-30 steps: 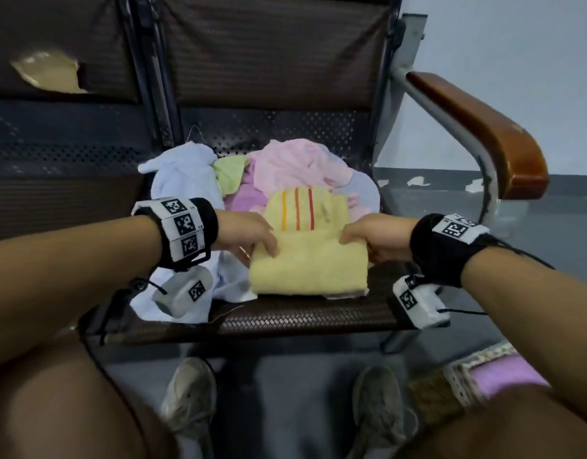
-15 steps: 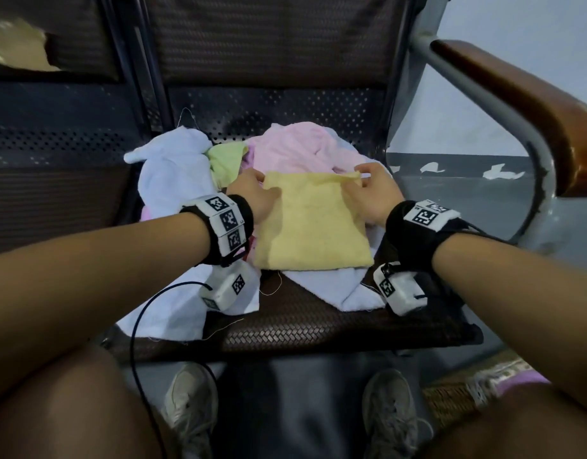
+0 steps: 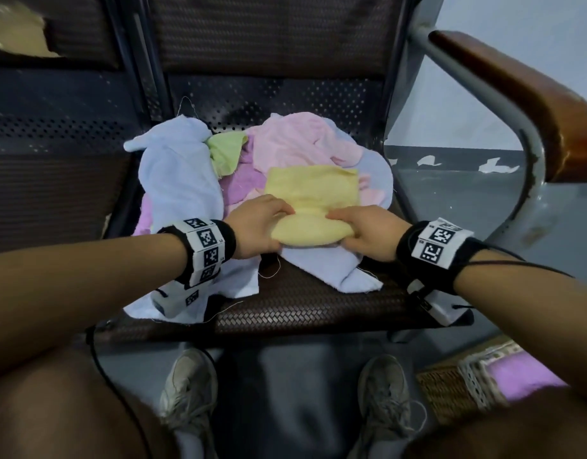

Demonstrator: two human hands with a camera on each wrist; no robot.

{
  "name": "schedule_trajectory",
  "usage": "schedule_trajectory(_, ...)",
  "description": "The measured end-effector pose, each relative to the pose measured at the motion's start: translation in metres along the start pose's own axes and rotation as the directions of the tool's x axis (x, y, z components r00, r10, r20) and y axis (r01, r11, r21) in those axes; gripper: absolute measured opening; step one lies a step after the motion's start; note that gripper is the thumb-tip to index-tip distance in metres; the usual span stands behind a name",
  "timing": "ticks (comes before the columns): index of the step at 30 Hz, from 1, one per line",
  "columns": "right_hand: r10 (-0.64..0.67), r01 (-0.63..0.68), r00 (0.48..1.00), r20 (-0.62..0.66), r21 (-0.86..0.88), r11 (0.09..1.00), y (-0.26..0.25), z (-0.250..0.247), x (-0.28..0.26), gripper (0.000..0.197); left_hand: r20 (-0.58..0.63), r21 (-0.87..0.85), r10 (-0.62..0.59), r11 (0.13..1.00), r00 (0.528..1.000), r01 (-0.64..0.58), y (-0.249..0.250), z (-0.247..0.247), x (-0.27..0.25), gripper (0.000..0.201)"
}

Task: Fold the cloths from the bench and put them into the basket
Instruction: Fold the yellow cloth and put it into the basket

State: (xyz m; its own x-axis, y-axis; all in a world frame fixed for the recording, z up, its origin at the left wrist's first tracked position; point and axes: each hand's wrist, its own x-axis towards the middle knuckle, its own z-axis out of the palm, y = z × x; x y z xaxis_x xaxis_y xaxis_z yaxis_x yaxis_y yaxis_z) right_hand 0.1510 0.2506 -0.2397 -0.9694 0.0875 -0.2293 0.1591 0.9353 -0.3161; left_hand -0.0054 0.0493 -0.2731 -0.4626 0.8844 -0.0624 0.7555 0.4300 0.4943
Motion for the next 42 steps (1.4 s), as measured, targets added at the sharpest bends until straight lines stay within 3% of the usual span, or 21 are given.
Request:
schedule_trajectory(2,0.016,-0.014,0.996,-0.084,0.025,1.0,-0.002,-0.004,-0.002,0.03,-0.06,-0.017,-0.03,0.999,0.998,0.029,0.002,-0.003,-0.001,0.047)
schedule_trajectory(6,0.112,-0.077,0.976,-0.185,0.19,0.979,0.002,-0.015,-0.012,0.01,-0.147,-0.19,-0.138,0.976,0.979,0.109,0.003,-0.015,-0.003,0.008)
schedule_trajectory(8,0.159,-0.086,0.966,-0.203,0.329,0.941,0.003,-0.02,-0.015,0.014,-0.135,-0.34,-0.195,0.93,0.971,0.14,0.003,-0.017,-0.004,0.016)
schedule_trajectory(11,0.282,-0.138,0.944,-0.169,0.576,0.806,0.006,-0.021,-0.015,0.027,-0.098,-0.548,-0.277,0.817,0.956,0.181,0.003,-0.013,-0.002,0.028)
schedule_trajectory(13,0.346,-0.205,0.93,-0.127,0.601,0.772,0.01,-0.016,-0.012,0.028,-0.097,-0.561,-0.347,0.793,0.933,0.237,-0.001,-0.007,0.003,0.033)
schedule_trajectory(16,0.408,-0.318,0.909,-0.085,0.489,0.812,0.016,-0.005,-0.005,0.031,-0.14,-0.425,-0.463,0.827,0.875,0.369,-0.005,-0.002,0.008,0.03)
schedule_trajectory(18,0.428,-0.354,0.899,-0.093,0.422,0.835,0.017,-0.002,0.0,0.034,-0.054,-0.401,-0.553,0.774,0.831,0.489,-0.004,-0.002,0.008,0.047)
schedule_trajectory(20,0.444,-0.376,0.891,-0.095,0.393,0.839,0.016,-0.001,0.004,0.036,0.179,-0.473,-0.639,0.611,0.748,0.635,0.003,-0.003,0.007,0.068)
schedule_trajectory(22,0.456,-0.395,0.886,-0.086,0.375,0.839,0.015,-0.001,0.007,0.037,0.394,-0.448,-0.626,0.508,0.672,0.736,0.012,-0.005,0.004,0.077)
schedule_trajectory(23,0.462,-0.406,0.883,-0.08,0.362,0.839,0.015,0.0,0.008,0.037,0.453,-0.445,-0.597,0.493,0.663,0.748,0.015,-0.006,0.004,0.077)
schedule_trajectory(25,0.473,-0.424,0.878,-0.069,0.345,0.837,0.014,-0.001,0.009,0.035,0.471,-0.534,-0.534,0.461,0.703,0.708,0.021,-0.008,0.003,0.067)
schedule_trajectory(29,0.53,-0.5,0.847,-0.032,0.287,0.817,0.012,-0.006,0.007,0.03,0.274,-0.802,-0.521,0.34,0.808,0.491,0.037,-0.017,0.009,0.059)
schedule_trajectory(32,0.501,-0.48,0.863,-0.067,0.206,0.853,0.01,-0.016,-0.002,0.034,0.071,-0.836,-0.49,0.446,0.869,0.319,0.055,-0.029,0.009,0.048)
schedule_trajectory(35,0.345,-0.241,0.927,-0.147,0.473,0.848,-0.003,-0.03,-0.019,0.069,-0.007,-0.867,-0.403,0.459,0.915,0.195,0.075,-0.043,0.004,0.04)
schedule_trajectory(38,0.26,-0.07,0.946,-0.196,0.658,0.75,-0.034,-0.048,-0.036,0.094,-0.112,-0.799,-0.193,0.601,0.975,0.028,0.094,-0.053,-0.002,0.036)
schedule_trajectory(40,0.254,-0.044,0.944,-0.208,0.686,0.727,-0.049,-0.058,-0.048,0.076,-0.133,-0.789,-0.087,0.612,0.987,-0.053,0.108,-0.056,-0.007,0.03)
schedule_trajectory(42,0.289,-0.047,0.936,-0.203,0.74,0.671,-0.055,-0.065,-0.063,0.048,-0.135,-0.833,-0.056,0.546,0.989,-0.083,0.12,-0.059,-0.011,0.027)
